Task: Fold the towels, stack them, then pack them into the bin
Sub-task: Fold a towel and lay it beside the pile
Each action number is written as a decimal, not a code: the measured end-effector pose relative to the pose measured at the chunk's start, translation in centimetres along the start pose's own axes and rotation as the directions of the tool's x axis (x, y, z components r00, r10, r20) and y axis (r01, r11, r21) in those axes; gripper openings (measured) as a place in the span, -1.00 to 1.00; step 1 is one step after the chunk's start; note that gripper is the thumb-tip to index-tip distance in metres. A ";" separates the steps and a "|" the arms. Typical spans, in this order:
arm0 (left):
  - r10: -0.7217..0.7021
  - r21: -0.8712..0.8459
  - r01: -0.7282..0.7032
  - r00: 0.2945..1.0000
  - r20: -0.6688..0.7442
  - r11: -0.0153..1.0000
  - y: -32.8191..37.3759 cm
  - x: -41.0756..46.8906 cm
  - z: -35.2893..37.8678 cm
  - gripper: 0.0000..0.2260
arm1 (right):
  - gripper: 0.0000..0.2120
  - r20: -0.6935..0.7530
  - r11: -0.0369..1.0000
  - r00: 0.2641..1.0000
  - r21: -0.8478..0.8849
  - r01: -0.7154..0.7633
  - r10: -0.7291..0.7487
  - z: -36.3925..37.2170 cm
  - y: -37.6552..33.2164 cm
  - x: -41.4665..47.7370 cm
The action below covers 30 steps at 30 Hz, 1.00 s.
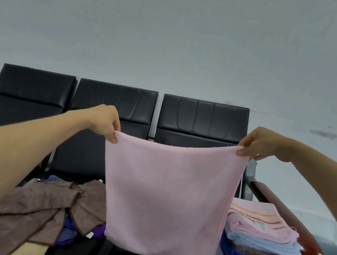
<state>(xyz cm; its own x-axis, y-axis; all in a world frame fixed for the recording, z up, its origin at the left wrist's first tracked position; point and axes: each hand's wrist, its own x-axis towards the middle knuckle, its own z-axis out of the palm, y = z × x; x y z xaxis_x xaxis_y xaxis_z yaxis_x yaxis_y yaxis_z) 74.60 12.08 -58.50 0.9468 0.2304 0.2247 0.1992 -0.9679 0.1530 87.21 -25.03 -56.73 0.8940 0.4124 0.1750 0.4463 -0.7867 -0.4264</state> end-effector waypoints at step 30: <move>-0.245 -0.463 0.127 0.947 -0.205 0.877 -2.6 1.1 24.5 -0.83 | -0.83 -0.030 0.936 0.998 -0.350 0.035 -0.048 20.1 6.8 4.2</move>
<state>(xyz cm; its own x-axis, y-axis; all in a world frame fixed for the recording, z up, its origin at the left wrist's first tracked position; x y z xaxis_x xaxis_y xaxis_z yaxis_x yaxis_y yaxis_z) 81.35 12.40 -82.24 0.7963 0.4764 0.3728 0.1780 -0.7735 0.6083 93.23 -19.38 -76.70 0.8721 0.4361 0.2219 0.4624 -0.8828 -0.0826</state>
